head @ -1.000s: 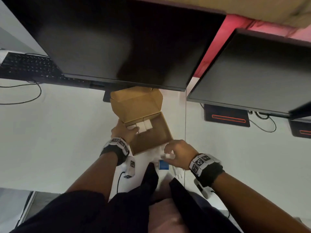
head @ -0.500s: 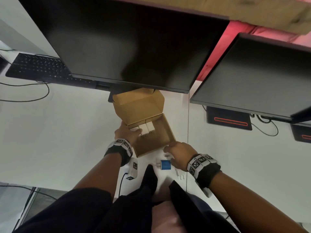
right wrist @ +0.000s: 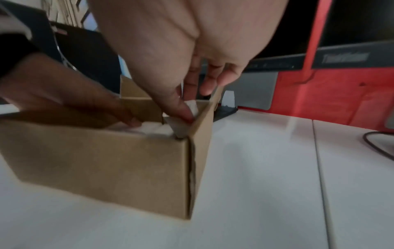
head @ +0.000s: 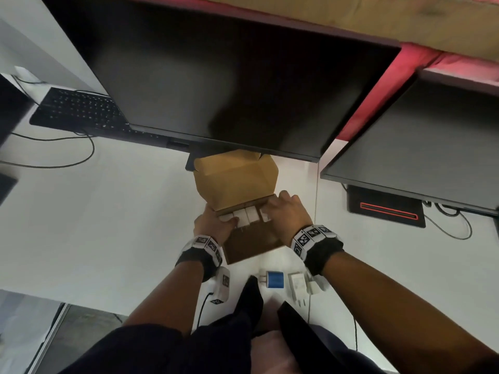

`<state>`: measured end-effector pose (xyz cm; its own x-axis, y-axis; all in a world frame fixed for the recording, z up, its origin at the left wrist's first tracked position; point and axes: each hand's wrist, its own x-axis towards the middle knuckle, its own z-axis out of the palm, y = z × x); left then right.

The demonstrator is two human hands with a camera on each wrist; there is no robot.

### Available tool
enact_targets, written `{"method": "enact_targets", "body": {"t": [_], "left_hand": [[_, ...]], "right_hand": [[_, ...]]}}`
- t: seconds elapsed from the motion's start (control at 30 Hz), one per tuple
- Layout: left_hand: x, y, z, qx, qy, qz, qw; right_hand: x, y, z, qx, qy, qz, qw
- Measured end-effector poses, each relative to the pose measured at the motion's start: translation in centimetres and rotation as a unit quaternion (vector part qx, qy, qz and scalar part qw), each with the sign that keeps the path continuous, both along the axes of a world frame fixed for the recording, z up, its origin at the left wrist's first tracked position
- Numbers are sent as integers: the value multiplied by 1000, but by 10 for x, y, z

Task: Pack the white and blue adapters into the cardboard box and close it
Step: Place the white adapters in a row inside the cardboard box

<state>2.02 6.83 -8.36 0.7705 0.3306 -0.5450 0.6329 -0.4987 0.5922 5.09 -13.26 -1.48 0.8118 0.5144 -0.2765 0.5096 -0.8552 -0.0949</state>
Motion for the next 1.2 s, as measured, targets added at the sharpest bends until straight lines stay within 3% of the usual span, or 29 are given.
{"method": "enact_targets", "body": {"t": [0.4,0.6,0.7,0.8,0.87,0.93,1.07,1.2], "left_hand": [[-1,-1,-3,23,2,-14,1000],[-1,-1,2,9,5,-9,1000],[-2,0,5,-2,6,-8,1000],[-3,2,6,-30,3,3,1000],[-4,4,9,-59,12,16,998],[-5,7,12,-87,24,19,996],[-9,12,13,-108,29,-8,994],[-13,14,16,-135,34,-6,990]], "right_hand": [[-4,-8,-26,-68,-41,-11,997],[-16,-28,-21,31,23,1,999],[-31,-38,-17,128,-26,-44,990],[-51,-56,-16,234,-82,-101,963],[-68,-71,-19,249,-63,-121,959],[-83,-85,-22,216,1,-123,968],[-109,-96,-24,37,136,-48,989],[-122,-84,-26,-99,162,15,982]]}}
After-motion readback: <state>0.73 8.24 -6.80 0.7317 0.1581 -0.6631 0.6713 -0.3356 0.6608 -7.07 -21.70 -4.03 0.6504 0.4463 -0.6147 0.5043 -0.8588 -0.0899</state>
